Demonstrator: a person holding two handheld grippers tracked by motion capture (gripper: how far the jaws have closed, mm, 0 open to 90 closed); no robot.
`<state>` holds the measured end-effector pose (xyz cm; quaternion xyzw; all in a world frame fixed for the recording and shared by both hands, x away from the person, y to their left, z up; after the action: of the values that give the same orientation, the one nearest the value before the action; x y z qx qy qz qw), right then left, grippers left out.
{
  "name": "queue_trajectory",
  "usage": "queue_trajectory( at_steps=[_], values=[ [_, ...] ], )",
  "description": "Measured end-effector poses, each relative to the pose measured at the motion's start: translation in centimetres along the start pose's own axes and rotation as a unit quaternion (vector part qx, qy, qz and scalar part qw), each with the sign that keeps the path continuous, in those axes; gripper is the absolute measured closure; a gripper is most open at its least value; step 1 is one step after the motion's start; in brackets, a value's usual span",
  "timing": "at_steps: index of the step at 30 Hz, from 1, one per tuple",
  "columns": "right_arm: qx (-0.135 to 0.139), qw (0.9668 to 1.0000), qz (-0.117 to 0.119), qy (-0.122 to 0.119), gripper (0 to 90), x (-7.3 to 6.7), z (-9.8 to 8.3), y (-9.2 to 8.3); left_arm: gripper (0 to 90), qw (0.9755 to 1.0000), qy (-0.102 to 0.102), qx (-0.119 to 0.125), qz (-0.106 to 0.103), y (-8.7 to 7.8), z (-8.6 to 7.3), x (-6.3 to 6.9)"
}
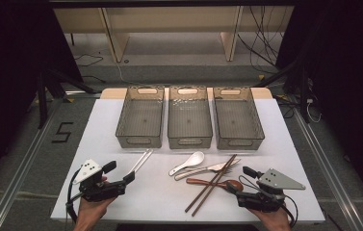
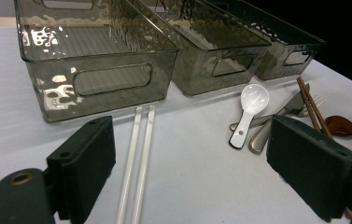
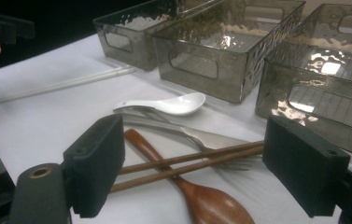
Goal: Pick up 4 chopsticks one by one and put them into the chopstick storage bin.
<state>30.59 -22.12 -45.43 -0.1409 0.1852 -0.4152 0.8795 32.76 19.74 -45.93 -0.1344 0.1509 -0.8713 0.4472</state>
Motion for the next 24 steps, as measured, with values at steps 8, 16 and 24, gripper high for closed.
queue_trajectory(
  at_steps=[8, 16, 24],
  values=[
    [-0.012, 0.9997, 0.006, -0.023, 22.5, -0.3, 0.5, 0.1, 15.3, 1.0000, 0.001, 0.000, 0.001, 0.0, 0.0, -0.1],
    [-0.060, 0.9943, 0.025, -0.084, 24.2, -0.7, 1.7, 0.3, 15.3, 1.0000, -0.003, -0.001, 0.003, 0.0, 0.0, -0.1],
    [-0.120, 0.9771, 0.055, -0.167, 26.4, -1.4, 2.2, 1.0, 15.3, 1.0000, -0.005, -0.004, 0.004, 0.1, -0.1, -0.1]
  ],
)
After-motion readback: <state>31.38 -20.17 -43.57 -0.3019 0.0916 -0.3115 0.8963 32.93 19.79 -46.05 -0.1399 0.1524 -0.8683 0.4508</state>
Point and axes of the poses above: each handheld gripper's, and its own axes: y roughly forward along the jaws, z roughly out of its top, x roughly to its right, the point moved 4 cm from there along y, roughly forward along the jaws, and after that the axes turned 8 degrees about y, right-handed, at the moved point
